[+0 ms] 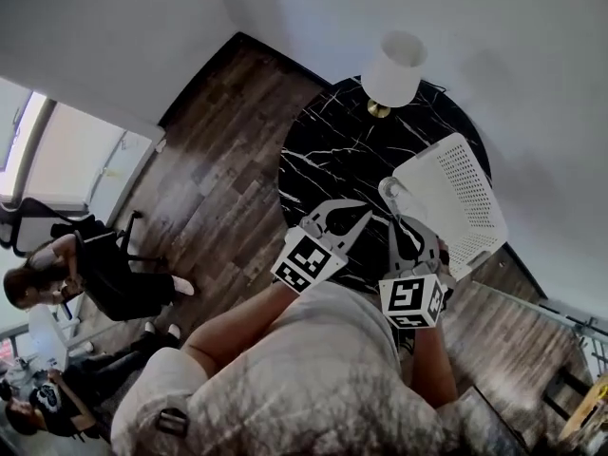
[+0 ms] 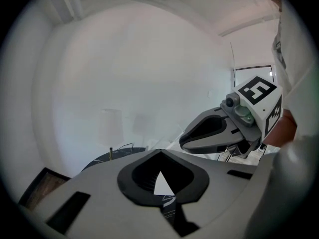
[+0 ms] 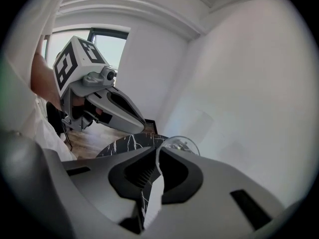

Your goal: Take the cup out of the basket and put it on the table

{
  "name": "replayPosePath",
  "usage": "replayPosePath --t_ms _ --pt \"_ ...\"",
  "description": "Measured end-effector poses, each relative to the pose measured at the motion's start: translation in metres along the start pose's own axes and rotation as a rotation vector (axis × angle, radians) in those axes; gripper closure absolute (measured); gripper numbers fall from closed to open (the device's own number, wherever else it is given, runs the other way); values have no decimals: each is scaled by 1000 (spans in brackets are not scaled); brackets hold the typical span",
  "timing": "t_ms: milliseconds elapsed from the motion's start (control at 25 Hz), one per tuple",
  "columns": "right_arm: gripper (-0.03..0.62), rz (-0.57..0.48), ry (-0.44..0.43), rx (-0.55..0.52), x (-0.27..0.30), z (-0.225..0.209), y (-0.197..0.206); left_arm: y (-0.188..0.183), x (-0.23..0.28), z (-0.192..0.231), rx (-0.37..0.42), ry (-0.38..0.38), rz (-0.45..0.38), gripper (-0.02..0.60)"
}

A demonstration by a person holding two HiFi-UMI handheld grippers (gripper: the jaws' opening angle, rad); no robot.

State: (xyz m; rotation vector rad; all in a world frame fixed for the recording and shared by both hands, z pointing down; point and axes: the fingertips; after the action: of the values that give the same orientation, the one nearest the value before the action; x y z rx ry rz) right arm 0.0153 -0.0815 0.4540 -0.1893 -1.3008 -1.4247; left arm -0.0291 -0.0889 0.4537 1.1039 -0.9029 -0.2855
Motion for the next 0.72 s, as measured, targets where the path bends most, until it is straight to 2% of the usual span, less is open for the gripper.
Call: replayPosePath --t_ms 320,720 --pt "566 -25 -67 -73 15 28 -33 20 -32 30 -59 -84 3 575" --pt "566 52 -120 -152 52 50 -30 48 -29 43 -99 -62 46 575"
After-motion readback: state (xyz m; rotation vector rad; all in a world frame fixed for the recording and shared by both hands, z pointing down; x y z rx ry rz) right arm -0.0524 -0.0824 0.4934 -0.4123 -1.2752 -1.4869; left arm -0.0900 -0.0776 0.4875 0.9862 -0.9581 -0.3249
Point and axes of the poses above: the fingertips, and each gripper's own axes: x forward along the fingers, z to its left, y out of its underside, and after that the axes turned 11 degrees about z, right-handed
